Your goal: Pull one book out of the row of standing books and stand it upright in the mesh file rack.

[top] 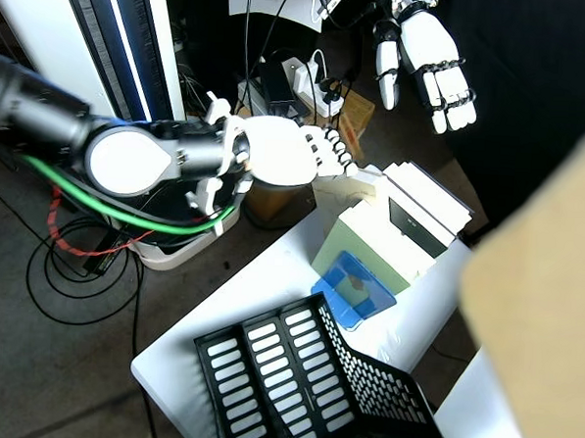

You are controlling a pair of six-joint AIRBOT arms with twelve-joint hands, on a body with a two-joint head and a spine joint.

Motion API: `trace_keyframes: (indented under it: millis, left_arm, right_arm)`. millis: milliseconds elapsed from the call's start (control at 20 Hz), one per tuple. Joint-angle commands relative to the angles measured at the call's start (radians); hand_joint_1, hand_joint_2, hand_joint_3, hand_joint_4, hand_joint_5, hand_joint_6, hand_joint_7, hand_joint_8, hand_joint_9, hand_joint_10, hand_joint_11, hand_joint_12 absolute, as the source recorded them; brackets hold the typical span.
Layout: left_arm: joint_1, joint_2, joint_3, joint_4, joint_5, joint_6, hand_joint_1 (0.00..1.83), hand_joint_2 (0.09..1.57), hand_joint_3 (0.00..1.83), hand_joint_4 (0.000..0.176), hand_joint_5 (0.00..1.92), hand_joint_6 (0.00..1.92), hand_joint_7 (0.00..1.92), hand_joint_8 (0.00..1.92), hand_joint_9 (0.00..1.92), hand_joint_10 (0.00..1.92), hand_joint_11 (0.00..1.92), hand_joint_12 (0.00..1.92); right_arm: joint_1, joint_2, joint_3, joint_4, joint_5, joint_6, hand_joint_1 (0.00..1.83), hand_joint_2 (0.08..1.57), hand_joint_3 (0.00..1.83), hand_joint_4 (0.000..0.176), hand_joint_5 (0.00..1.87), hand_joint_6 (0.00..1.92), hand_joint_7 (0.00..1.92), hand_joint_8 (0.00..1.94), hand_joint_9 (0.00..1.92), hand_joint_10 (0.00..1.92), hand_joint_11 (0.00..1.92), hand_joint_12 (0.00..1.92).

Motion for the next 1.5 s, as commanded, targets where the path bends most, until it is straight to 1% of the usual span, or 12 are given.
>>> trace_keyframes:
  millis: [0, 400, 550, 750, 1000, 1050, 1100, 1150, 1200, 1300, 1400, 1450]
  left_arm:
    - [0.001, 0.007, -0.001, -0.008, -0.132, 0.002, 0.34, 1.44, 0.0, 0.051, 0.05, 0.0, 0.0, 0.0, 0.0, 0.0, 0.0, 0.0]
    - [0.038, 0.01, -0.005, -0.054, -0.163, -0.007, 0.45, 1.43, 0.0, 0.028, 0.08, 0.01, 0.0, 0.0, 0.0, 0.0, 0.0, 0.0]
    - [0.062, 0.017, -0.014, -0.081, -0.189, -0.009, 0.39, 1.45, 0.01, 0.057, 0.06, 0.0, 0.0, 0.0, 0.0, 0.0, 0.0, 0.0]
    - [0.089, 0.021, -0.022, -0.116, -0.221, -0.015, 0.47, 1.44, 0.0, 0.017, 0.1, 0.01, 0.0, 0.0, 0.0, 0.0, 0.0, 0.0]
    - [0.107, 0.022, -0.026, -0.121, -0.223, -0.032, 0.4, 1.47, 0.01, 0.023, 0.04, 0.0, 0.0, 0.0, 0.0, 0.0, 0.0, 0.0]
    - [0.108, 0.022, -0.026, -0.121, -0.222, -0.033, 0.4, 1.47, 0.0, 0.033, 0.04, 0.0, 0.0, 0.0, 0.0, 0.0, 0.0, 0.0]
    - [0.108, 0.022, -0.026, -0.123, -0.222, -0.033, 0.45, 1.46, 0.0, 0.035, 0.05, 0.0, 0.0, 0.0, 0.0, 0.0, 0.0, 0.0]
    - [0.108, 0.021, -0.027, -0.125, -0.222, -0.033, 0.48, 1.45, 0.0, 0.033, 0.07, 0.01, 0.0, 0.0, 0.0, 0.0, 0.0, 0.0]
    - [0.11, 0.021, -0.027, -0.125, -0.221, -0.035, 0.47, 1.45, 0.0, 0.038, 0.06, 0.0, 0.0, 0.0, 0.0, 0.0, 0.0, 0.0]
    - [0.117, 0.022, -0.028, -0.125, -0.222, -0.04, 0.41, 1.46, 0.0, 0.031, 0.06, 0.0, 0.0, 0.0, 0.0, 0.0, 0.0, 0.0]
    - [0.12, 0.021, -0.028, -0.126, -0.221, -0.042, 0.4, 1.46, 0.0, 0.031, 0.07, 0.0, 0.0, 0.0, 0.0, 0.0, 0.0, 0.0]
    - [0.12, 0.021, -0.028, -0.126, -0.221, -0.042, 0.38, 1.47, 0.0, 0.04, 0.07, 0.0, 0.0, 0.0, 0.0, 0.0, 0.0, 0.0]
  right_arm:
    - [0.014, -0.01, 0.009, 0.02, 0.08, 0.001, 0.72, 1.18, 0.0, 0.0, 0.0, 0.0, 0.0, 0.0, 0.0, 0.0, 0.0, 0.0]
    - [0.049, -0.123, 0.072, -0.063, 0.033, 0.001, 0.75, 1.18, 0.0, 0.0, 0.0, 0.0, 0.0, 0.0, 0.0, 0.0, 0.0, 0.0]
    - [0.072, -0.158, 0.081, -0.113, 0.003, 0.001, 0.83, 1.2, 0.0, 0.0, 0.03, 0.01, 0.0, 0.0, 0.0, 0.0, 0.0, 0.0]
    - [0.085, -0.207, 0.092, -0.174, -0.037, -0.003, 0.91, 1.1, 0.0, 0.0, 0.08, 0.02, 0.02, 0.0, 0.0, 0.0, 0.0, 0.0]
    - [0.085, -0.269, 0.121, -0.217, -0.092, -0.015, 0.97, 1.0, 0.0, 0.007, 0.14, 0.0, 0.08, 0.0, 0.01, 0.0, 0.01, 0.01]
    - [0.085, -0.281, 0.123, -0.233, -0.111, -0.023, 1.1, 0.95, 0.0, 0.041, 0.36, 0.01, 0.29, 0.05, 0.26, 0.0, 0.0, 0.6]
    - [0.085, -0.291, 0.124, -0.24, -0.122, -0.034, 1.13, 0.98, 0.01, 0.045, 0.42, 0.01, 0.38, 0.03, 0.35, 0.01, 0.0, 0.8]
    - [0.085, -0.3, 0.125, -0.247, -0.134, -0.046, 1.21, 1.01, 0.01, 0.0, 0.58, 0.06, 0.53, 0.05, 0.45, 0.04, 0.0, 0.96]
    - [0.085, -0.308, 0.125, -0.263, -0.146, -0.048, 1.24, 1.03, 0.01, 0.0, 0.66, 0.07, 0.62, 0.05, 0.52, 0.06, 0.0, 1.31]
    - [0.085, -0.317, 0.129, -0.277, -0.155, -0.048, 1.28, 1.12, 0.02, 0.0, 0.76, 0.07, 0.63, 0.02, 0.53, 0.06, 0.0, 1.45]
    - [0.085, -0.327, 0.132, -0.306, -0.173, -0.048, 1.33, 1.16, 0.0, 0.0, 0.79, 0.04, 0.51, 0.01, 0.42, 0.02, 0.0, 0.95]
    - [0.083, -0.33, 0.133, -0.319, -0.182, -0.048, 1.34, 1.16, 0.0, 0.0, 0.78, 0.03, 0.56, 0.02, 0.47, 0.04, 0.0, 1.25]
